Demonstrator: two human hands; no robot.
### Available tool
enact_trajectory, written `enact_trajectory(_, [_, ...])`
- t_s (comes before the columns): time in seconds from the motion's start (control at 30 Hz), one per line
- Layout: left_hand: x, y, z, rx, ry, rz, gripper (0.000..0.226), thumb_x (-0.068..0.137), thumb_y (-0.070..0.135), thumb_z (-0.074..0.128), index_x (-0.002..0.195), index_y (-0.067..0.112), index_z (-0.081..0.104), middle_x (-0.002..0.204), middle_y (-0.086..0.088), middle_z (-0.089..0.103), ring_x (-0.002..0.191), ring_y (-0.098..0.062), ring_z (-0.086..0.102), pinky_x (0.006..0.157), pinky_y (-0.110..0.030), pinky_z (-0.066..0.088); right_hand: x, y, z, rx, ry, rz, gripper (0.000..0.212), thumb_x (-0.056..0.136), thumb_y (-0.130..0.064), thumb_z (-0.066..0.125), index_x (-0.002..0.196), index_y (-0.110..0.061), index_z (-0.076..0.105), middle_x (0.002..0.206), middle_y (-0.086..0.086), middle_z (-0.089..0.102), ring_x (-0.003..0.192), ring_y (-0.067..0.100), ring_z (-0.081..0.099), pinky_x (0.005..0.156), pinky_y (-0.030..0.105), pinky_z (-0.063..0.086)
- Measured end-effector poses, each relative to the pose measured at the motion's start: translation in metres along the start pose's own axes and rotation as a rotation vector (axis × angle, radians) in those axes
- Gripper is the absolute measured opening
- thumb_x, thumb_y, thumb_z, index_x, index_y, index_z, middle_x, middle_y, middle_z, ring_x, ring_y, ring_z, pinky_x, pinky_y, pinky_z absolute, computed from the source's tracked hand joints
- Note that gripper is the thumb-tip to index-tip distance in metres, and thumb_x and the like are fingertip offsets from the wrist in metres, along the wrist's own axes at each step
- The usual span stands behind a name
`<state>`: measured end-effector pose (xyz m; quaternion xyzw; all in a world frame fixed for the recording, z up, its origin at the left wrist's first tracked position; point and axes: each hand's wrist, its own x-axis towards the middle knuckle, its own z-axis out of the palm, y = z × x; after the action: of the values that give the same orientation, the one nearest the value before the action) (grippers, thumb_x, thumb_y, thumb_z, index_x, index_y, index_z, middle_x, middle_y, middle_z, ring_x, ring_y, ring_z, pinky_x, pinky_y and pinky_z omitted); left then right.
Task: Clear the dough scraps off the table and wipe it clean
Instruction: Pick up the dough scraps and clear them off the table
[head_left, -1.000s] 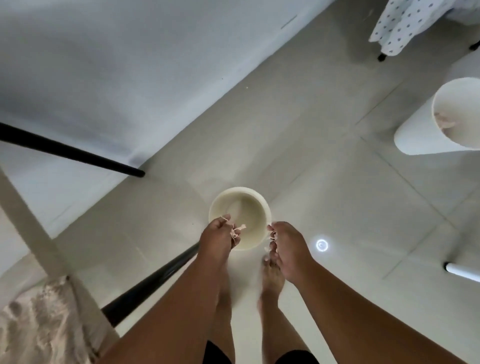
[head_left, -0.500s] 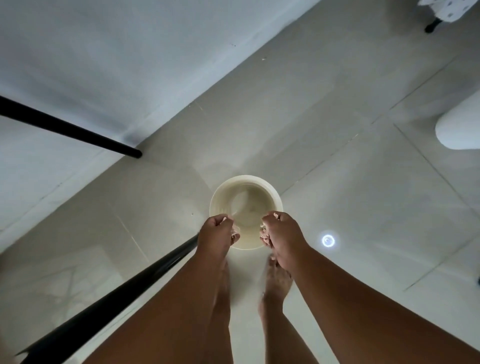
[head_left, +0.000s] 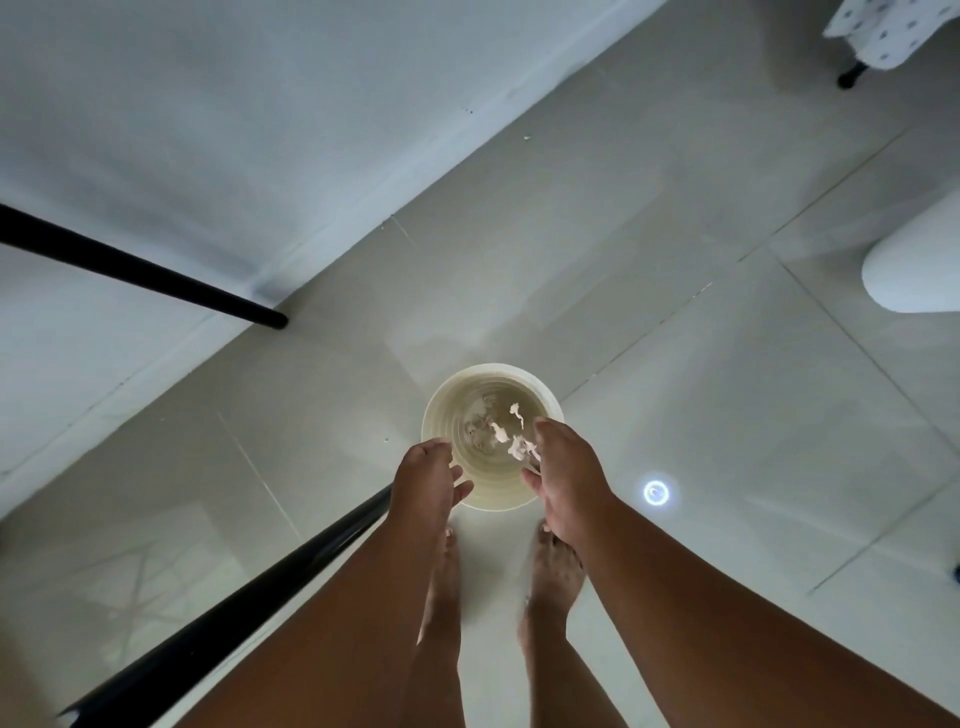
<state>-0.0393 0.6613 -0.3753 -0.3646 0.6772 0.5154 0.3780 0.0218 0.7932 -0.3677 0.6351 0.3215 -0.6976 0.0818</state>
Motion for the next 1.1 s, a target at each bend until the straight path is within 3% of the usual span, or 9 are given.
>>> enact_trajectory(0.13, [-0.006, 0.006, 0.002, 0.003, -0.001, 0.009, 0.018, 0.104, 0.017, 0.051, 0.121, 0.015, 0.058, 0.118, -0.007, 0.061, 0.111, -0.026, 0.064, 0.072, -0.035, 0.058, -0.004, -0.003, -0.001, 0.035, -0.012, 0.007, 0.018, 0.105, -0.039, 0.052, 0.104, -0.030, 0.067, 0.109, -0.013, 0.059, 0.107, 0.012, 0.053, 0.095, 0.039, 0.048])
enact_trajectory(0.23, [-0.008, 0.010, 0.003, 0.003, -0.012, 0.020, 0.018, 0.104, 0.017, 0.051, 0.121, 0.016, 0.058, 0.118, -0.008, 0.062, 0.111, -0.026, 0.065, 0.074, -0.036, 0.058, -0.008, -0.006, -0.001, 0.070, -0.054, 0.016, 0.045, 0.107, -0.050, 0.042, 0.140, -0.024, 0.058, 0.127, -0.009, 0.053, 0.121, 0.015, 0.048, 0.108, 0.046, 0.041])
enact_trajectory(0.33, [-0.008, 0.010, 0.003, 0.025, -0.023, 0.039, 0.018, 0.104, 0.018, 0.051, 0.120, 0.018, 0.059, 0.119, -0.007, 0.063, 0.110, -0.024, 0.066, 0.077, -0.036, 0.059, -0.014, -0.007, -0.001, 0.138, -0.094, 0.022, 0.053, 0.108, -0.051, 0.036, 0.149, -0.020, 0.051, 0.149, -0.001, 0.050, 0.139, 0.023, 0.047, 0.115, 0.051, 0.038])
enact_trajectory(0.5, [-0.004, 0.006, 0.005, 0.029, -0.040, 0.047, 0.013, 0.103, 0.016, 0.052, 0.102, 0.023, 0.062, 0.115, -0.005, 0.065, 0.105, -0.021, 0.068, 0.077, -0.036, 0.059, -0.005, 0.000, 0.002, 0.232, -0.051, 0.014, 0.039, 0.107, -0.021, 0.048, 0.143, -0.009, 0.054, 0.144, 0.012, 0.058, 0.126, 0.026, 0.060, 0.112, 0.047, 0.047])
enact_trajectory(0.67, [0.000, -0.001, 0.008, 0.030, -0.053, 0.059, 0.014, 0.103, 0.017, 0.051, 0.100, 0.024, 0.062, 0.115, -0.005, 0.065, 0.104, -0.020, 0.067, 0.076, -0.035, 0.059, 0.006, 0.012, 0.004, 0.142, -0.101, -0.036, 0.048, 0.106, 0.001, 0.040, 0.153, -0.009, 0.041, 0.151, 0.013, 0.050, 0.128, 0.023, 0.060, 0.112, 0.039, 0.048])
enact_trajectory(0.83, [0.006, -0.004, 0.006, 0.031, -0.058, 0.061, 0.013, 0.104, 0.019, 0.051, 0.100, 0.026, 0.062, 0.114, -0.003, 0.066, 0.104, -0.020, 0.068, 0.073, -0.033, 0.058, 0.006, 0.017, 0.002, 0.126, -0.078, -0.054, 0.040, 0.098, 0.013, 0.051, 0.129, -0.013, 0.055, 0.133, 0.016, 0.063, 0.122, 0.026, 0.064, 0.086, 0.032, 0.061])
enact_trajectory(0.9, [0.008, -0.004, 0.005, 0.034, -0.063, 0.058, 0.014, 0.104, 0.019, 0.050, 0.100, 0.026, 0.061, 0.114, -0.003, 0.067, 0.104, -0.020, 0.068, 0.073, -0.033, 0.058, 0.005, 0.015, 0.001, 0.096, -0.053, -0.068, 0.038, 0.098, 0.004, 0.059, 0.133, -0.011, 0.056, 0.127, 0.017, 0.064, 0.115, 0.027, 0.067, 0.082, 0.034, 0.064])
enact_trajectory(1.0, [0.010, -0.005, 0.005, 0.032, -0.069, 0.051, 0.013, 0.104, 0.020, 0.051, 0.101, 0.026, 0.062, 0.114, -0.004, 0.068, 0.105, -0.021, 0.069, 0.076, -0.034, 0.058, 0.005, 0.011, 0.001, 0.080, -0.067, -0.020, 0.021, 0.106, -0.022, 0.053, 0.124, -0.013, 0.061, 0.133, 0.012, 0.065, 0.116, 0.027, 0.067, 0.098, 0.050, 0.057])
enact_trajectory(1.1, [0.011, -0.007, 0.007, 0.027, -0.081, 0.036, 0.015, 0.103, 0.018, 0.051, 0.104, 0.024, 0.065, 0.112, -0.004, 0.070, 0.103, -0.020, 0.070, 0.075, -0.033, 0.058, 0.008, 0.010, -0.001, 0.132, -0.112, 0.026, 0.045, 0.109, -0.047, 0.040, 0.135, -0.015, 0.058, 0.147, 0.007, 0.057, 0.132, 0.032, 0.057, 0.110, 0.055, 0.046])
